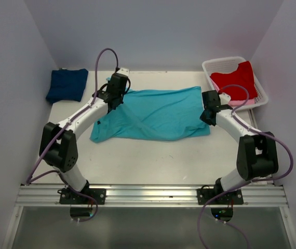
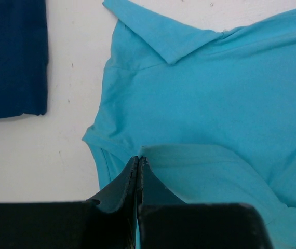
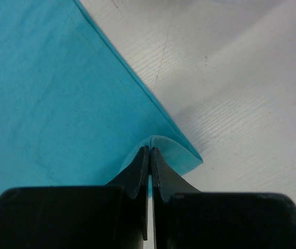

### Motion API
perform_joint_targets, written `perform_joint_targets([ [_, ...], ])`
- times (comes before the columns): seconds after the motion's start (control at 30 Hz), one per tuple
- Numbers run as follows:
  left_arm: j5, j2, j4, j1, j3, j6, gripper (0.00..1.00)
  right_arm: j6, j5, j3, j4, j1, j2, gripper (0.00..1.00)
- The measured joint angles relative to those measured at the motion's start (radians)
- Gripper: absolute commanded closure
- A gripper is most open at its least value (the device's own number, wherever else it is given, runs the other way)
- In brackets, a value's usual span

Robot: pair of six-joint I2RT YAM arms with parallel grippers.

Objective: Fold and stack the t-shirts
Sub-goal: Fold the tshirt

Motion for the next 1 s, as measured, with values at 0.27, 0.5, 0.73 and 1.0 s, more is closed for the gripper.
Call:
perform_joint_targets([
  [0.27, 0.002, 0.096, 0.027, 0.017, 0.03, 0.023, 1.0, 0.0, 0.001, 0.024, 0.001, -0.003, 0.062, 1.0],
  [0.5, -0.001, 0.135, 0.04, 0.038, 0.03, 0.025, 1.0, 0.0, 0.019, 0.026, 0.002, -0.006, 0.092, 1.0],
  [0.73, -0.029, 0.116, 0.077, 0.054, 0.029, 0.03, 1.0, 0.0, 0.043, 0.026, 0.006, -0.013, 0.092, 1.0],
  [1.0, -0.044, 0.093, 0.11, 0.06, 0.029, 0.048, 1.0, 0.0, 0.048, 0.033, 0.008, -0.021, 0.103, 1.0],
])
